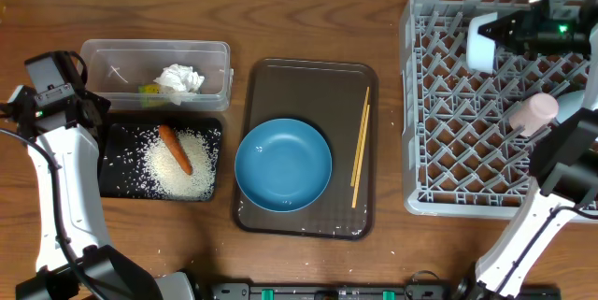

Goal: Sort waste into correct bins and load items into the dishwasher rack
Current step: 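Lift the bowl, carry it right and place it in the rack, then move the right gripper left over the blue plate on the brown tray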

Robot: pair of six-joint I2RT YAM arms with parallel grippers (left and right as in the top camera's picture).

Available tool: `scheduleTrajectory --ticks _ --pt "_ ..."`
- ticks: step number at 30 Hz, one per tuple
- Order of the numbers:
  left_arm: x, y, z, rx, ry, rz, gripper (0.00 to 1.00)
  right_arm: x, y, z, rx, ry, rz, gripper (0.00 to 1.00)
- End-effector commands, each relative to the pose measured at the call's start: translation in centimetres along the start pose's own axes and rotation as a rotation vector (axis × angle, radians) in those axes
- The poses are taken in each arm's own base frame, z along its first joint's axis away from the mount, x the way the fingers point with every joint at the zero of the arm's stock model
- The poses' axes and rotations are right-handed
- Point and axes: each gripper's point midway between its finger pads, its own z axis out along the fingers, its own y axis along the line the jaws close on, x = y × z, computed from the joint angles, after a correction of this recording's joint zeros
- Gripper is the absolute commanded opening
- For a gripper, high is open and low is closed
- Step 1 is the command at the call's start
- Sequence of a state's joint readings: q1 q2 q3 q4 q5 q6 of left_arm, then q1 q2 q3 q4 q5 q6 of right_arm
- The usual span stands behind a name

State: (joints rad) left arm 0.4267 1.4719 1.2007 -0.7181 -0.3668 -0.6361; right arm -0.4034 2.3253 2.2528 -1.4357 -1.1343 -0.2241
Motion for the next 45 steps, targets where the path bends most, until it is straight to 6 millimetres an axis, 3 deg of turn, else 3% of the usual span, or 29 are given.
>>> scheduleTrajectory --ticks 1,6,10,14,20,28,35,38,41,42,45 --pt "-0.2 0.4 0.0 -0.017 -0.011 -0.019 0.97 -1.0 1.5 -1.4 -0.200 -0.088 -0.029 0.01" --pt "-0.2 0.4 0.0 -0.017 -0.011 -0.019 0.97 -1.3 -0.7 -1.4 -0.220 -0.116 0.011 0.01" --pt "-0.2 0.4 0.0 -0.017 -0.011 -0.019 0.97 -1.3 -4.8 -1.5 -0.038 -0.110 0.134 0.01" --pt "-0.2 0.4 0.0 -0.017 -0.011 -0.019 0.97 -1.5 -7.4 -3.6 0.102 -0.148 0.211 0.03" --pt "-0.2 0.4 0.0 -0.017 -0.011 -0.019 0.97 -1.8 -8.1 -6.6 0.130 -0.207 0.226 0.19" --pt "-0.2 0.4 0.0 -0.017 -0.011 -0.019 0.97 -1.3 -9.3 -8.1 0.167 -0.225 0.301 0.15" --pt "-0.2 0.4 0.0 -0.017 -0.011 -0.019 0.97 -0.6 -8.3 -10.1 0.334 -0.233 0.304 0.24" --pt "-0.2 0.4 0.0 -0.017 -0.011 -0.019 0.97 -0.4 -6.8 -12.5 0.471 -0.295 0.336 0.43" --pt "-0.3 0.4 0.0 -0.018 -0.011 -0.019 0.97 -0.3 -4.3 -15.0 0.571 -0.370 0.319 0.90" --pt "-0.2 0.4 0.0 -0.017 -0.011 -0.019 0.97 -0.1 -3.2 -15.9 0.600 -0.397 0.314 0.99" --pt "-0.2 0.4 0.0 -0.017 -0.011 -0.019 0.97 0.5 0.4 -17.7 0.661 -0.468 0.271 0.99"
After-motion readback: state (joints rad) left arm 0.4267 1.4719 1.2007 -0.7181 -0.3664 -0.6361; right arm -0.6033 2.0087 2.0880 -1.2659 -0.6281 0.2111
